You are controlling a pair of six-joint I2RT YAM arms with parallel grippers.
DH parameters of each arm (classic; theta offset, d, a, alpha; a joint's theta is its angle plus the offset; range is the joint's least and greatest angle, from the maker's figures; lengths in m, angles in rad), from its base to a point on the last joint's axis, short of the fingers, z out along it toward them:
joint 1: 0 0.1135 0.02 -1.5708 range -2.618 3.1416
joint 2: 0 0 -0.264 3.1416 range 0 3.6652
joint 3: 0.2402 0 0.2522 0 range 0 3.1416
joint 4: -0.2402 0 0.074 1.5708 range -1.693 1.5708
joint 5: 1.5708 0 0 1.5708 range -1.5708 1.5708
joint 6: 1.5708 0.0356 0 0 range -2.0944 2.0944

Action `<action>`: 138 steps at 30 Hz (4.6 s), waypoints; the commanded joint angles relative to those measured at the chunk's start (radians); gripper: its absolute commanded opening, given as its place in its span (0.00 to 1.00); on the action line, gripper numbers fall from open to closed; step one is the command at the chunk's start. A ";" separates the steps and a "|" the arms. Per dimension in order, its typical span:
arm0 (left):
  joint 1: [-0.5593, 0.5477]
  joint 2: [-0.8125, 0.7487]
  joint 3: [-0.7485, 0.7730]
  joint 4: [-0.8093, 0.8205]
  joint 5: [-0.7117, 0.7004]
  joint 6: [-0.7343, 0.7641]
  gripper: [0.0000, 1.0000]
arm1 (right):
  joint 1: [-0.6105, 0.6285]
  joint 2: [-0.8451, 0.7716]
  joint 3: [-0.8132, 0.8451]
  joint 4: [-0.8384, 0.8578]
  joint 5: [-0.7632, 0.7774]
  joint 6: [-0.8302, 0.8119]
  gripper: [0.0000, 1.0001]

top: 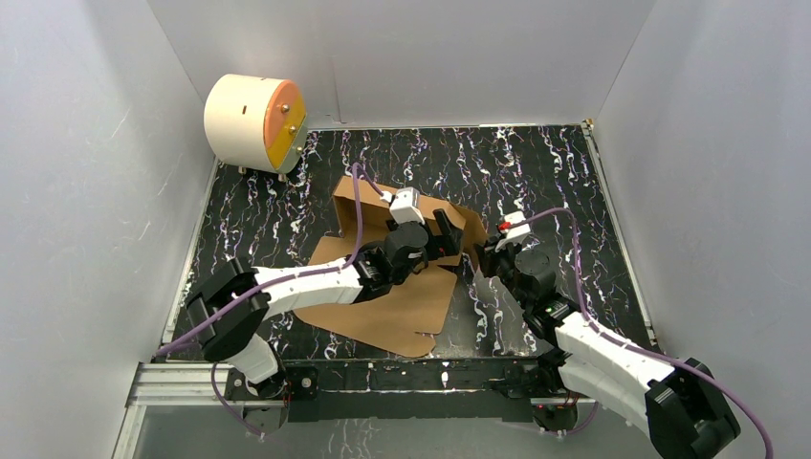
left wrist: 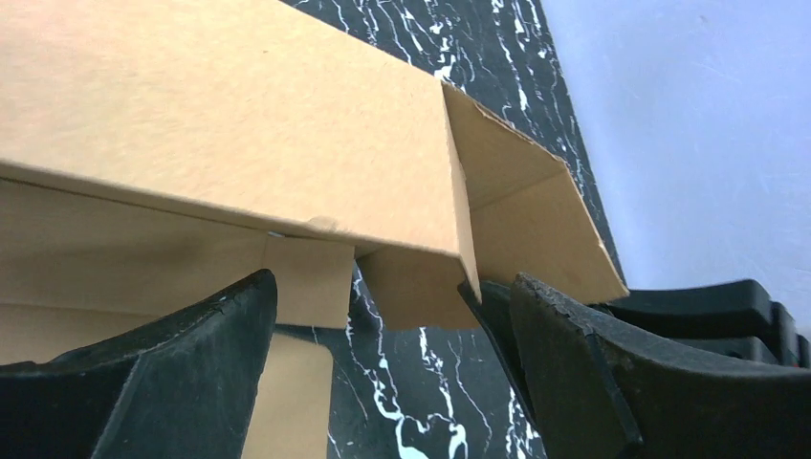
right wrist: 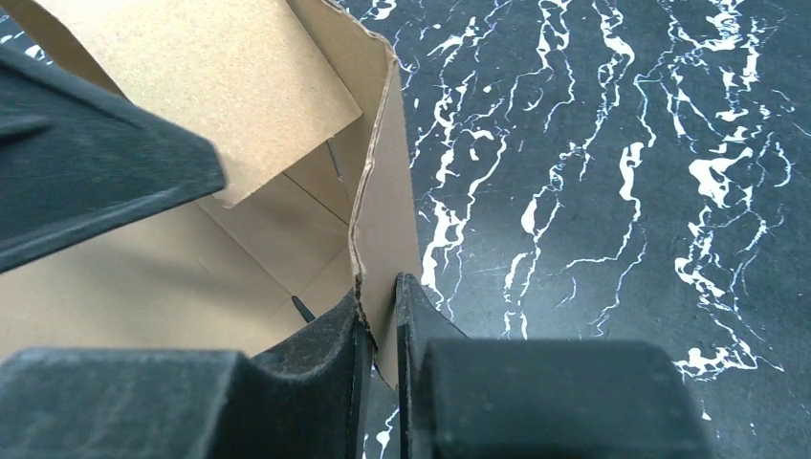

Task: Fold the paper box

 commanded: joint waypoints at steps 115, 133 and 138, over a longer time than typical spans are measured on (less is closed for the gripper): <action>-0.005 0.205 -0.408 0.670 -0.314 0.496 0.79 | -0.001 0.112 -0.031 0.212 -0.333 -0.090 0.07; 0.068 0.247 -0.447 0.623 -0.175 0.283 0.68 | 0.013 0.165 0.052 0.115 -0.413 -0.017 0.07; 0.068 0.240 -0.450 0.624 -0.143 0.273 0.67 | 0.080 0.147 0.098 0.040 -0.283 0.016 0.07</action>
